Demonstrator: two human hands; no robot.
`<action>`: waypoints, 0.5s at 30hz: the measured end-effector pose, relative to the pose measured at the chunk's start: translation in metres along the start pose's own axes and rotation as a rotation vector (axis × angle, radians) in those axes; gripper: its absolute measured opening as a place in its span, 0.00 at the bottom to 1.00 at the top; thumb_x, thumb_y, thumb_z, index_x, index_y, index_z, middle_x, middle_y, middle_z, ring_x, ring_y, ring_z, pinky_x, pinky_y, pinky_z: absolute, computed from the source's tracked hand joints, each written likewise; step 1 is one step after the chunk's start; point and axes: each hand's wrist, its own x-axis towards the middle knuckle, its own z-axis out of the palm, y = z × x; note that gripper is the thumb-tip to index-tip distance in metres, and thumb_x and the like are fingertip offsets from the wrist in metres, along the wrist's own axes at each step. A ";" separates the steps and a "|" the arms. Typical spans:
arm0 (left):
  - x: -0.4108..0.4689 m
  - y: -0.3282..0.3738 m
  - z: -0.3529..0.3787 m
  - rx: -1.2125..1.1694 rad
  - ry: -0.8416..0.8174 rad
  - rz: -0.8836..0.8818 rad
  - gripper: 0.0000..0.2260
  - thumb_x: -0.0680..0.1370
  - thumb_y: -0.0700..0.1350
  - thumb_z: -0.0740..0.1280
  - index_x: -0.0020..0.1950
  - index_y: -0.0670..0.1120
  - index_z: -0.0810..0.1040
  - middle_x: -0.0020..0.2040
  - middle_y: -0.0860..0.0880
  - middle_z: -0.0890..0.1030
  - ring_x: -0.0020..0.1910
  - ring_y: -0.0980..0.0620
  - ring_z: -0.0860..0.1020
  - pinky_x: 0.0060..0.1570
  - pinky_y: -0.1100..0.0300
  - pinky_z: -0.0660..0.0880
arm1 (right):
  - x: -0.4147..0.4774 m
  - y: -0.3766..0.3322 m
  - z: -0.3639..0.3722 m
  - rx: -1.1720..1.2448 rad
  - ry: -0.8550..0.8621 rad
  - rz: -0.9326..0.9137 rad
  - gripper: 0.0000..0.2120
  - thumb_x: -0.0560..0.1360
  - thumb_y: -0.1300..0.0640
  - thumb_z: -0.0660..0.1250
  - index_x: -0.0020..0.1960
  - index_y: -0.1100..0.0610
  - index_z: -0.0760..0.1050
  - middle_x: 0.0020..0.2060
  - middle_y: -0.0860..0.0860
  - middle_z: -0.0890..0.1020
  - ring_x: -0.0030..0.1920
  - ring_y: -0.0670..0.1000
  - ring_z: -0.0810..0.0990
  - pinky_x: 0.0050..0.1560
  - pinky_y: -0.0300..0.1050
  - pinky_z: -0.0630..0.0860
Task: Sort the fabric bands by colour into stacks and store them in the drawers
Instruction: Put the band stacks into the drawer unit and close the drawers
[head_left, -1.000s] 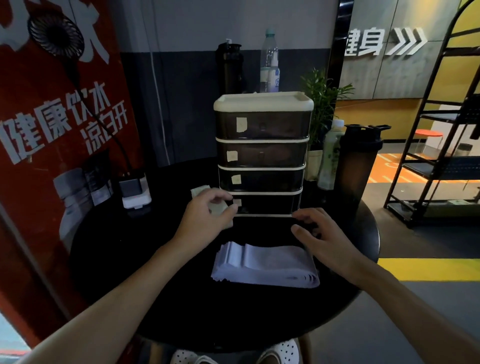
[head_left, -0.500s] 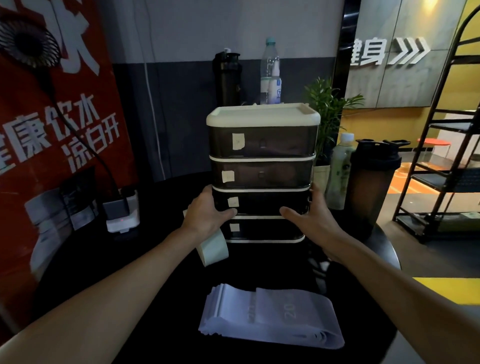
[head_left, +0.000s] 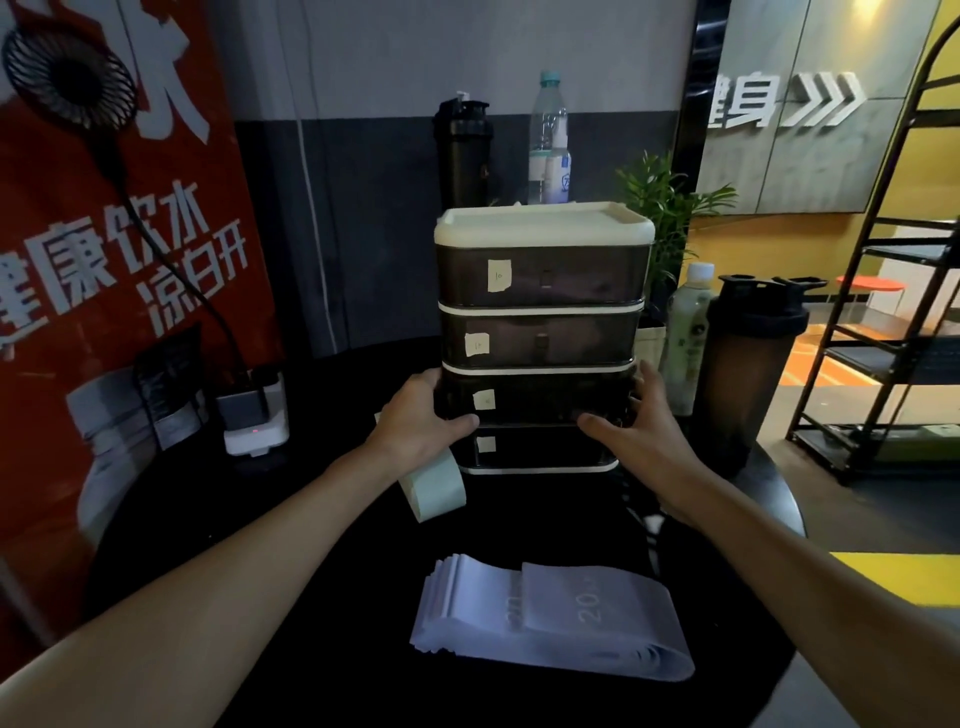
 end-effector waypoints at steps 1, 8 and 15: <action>-0.002 -0.001 -0.001 -0.005 -0.002 -0.005 0.33 0.60 0.61 0.73 0.63 0.52 0.77 0.56 0.54 0.82 0.59 0.54 0.79 0.62 0.50 0.77 | -0.003 -0.001 -0.001 -0.003 0.001 0.002 0.44 0.71 0.58 0.75 0.76 0.41 0.51 0.68 0.45 0.70 0.67 0.49 0.71 0.70 0.55 0.69; -0.032 0.011 -0.008 0.053 -0.020 0.000 0.25 0.65 0.56 0.75 0.61 0.54 0.78 0.55 0.56 0.81 0.58 0.56 0.78 0.66 0.51 0.73 | -0.034 -0.011 -0.005 0.017 0.030 -0.010 0.45 0.73 0.64 0.72 0.78 0.47 0.47 0.56 0.38 0.67 0.54 0.37 0.70 0.60 0.40 0.67; -0.067 0.022 -0.012 0.066 -0.020 0.007 0.30 0.60 0.62 0.69 0.61 0.55 0.77 0.56 0.55 0.80 0.59 0.55 0.77 0.65 0.52 0.73 | -0.067 -0.017 -0.013 0.011 0.024 -0.008 0.42 0.74 0.65 0.71 0.77 0.46 0.50 0.57 0.39 0.67 0.46 0.31 0.71 0.41 0.27 0.70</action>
